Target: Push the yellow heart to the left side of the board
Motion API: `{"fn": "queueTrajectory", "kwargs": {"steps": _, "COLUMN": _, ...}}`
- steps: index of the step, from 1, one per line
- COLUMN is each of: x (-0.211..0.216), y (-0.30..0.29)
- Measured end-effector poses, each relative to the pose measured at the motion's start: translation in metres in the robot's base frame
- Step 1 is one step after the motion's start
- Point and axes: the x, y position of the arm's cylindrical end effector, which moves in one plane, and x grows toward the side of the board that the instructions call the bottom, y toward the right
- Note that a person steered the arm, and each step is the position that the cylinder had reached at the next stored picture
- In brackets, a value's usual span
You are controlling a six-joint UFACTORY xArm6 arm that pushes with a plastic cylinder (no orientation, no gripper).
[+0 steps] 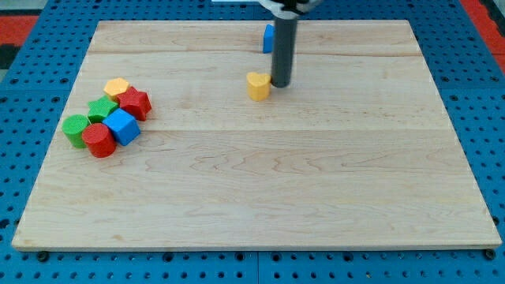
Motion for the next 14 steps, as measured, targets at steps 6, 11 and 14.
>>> {"fn": "queueTrajectory", "kwargs": {"steps": 6, "x": 0.024, "y": -0.036}}
{"fn": "queueTrajectory", "kwargs": {"steps": 11, "x": 0.017, "y": -0.078}}
{"fn": "queueTrajectory", "kwargs": {"steps": 14, "x": -0.001, "y": -0.244}}
